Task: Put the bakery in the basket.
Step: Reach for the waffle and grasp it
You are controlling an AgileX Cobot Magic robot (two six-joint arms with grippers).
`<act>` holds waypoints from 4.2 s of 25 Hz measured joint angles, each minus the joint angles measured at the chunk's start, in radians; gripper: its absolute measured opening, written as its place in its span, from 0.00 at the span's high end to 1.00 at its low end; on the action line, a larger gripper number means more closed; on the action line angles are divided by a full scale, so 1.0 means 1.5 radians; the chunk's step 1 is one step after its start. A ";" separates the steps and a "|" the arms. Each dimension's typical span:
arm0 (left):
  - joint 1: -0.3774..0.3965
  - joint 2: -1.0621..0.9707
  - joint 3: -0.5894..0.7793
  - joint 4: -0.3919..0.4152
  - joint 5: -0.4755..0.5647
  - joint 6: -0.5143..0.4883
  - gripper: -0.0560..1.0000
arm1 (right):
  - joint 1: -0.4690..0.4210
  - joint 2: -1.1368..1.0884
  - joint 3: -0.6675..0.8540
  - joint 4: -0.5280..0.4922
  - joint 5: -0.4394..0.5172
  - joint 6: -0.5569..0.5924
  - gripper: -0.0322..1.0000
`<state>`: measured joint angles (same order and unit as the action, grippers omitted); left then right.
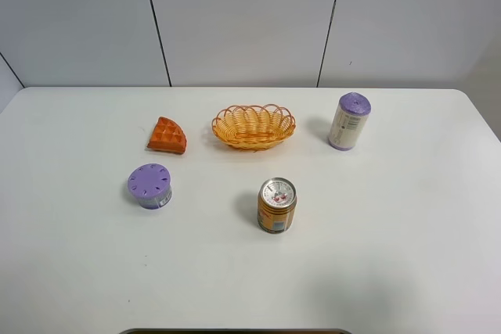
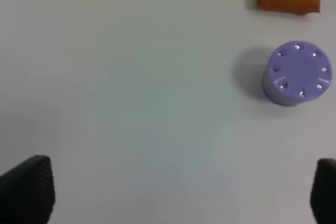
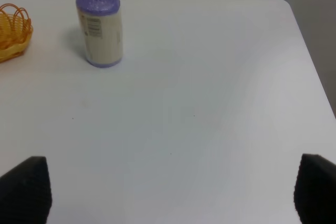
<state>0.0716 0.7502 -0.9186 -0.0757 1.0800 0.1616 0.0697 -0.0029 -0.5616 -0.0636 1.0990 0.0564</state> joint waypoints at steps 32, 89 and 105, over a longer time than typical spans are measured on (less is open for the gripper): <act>-0.234 0.696 -0.365 -0.061 -0.148 0.041 0.01 | 0.000 0.000 0.000 0.000 0.000 0.000 0.08; -0.263 1.056 -0.606 0.040 -0.096 -0.136 0.01 | 0.000 0.000 0.000 0.000 0.000 0.000 0.08; -0.263 1.080 -0.608 0.036 -0.105 -0.148 0.01 | 0.000 0.000 0.000 0.000 0.000 0.000 0.08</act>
<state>-0.3236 2.3705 -1.8299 -0.0212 0.9231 -0.0602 0.0697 -0.0029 -0.5616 -0.0636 1.0990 0.0564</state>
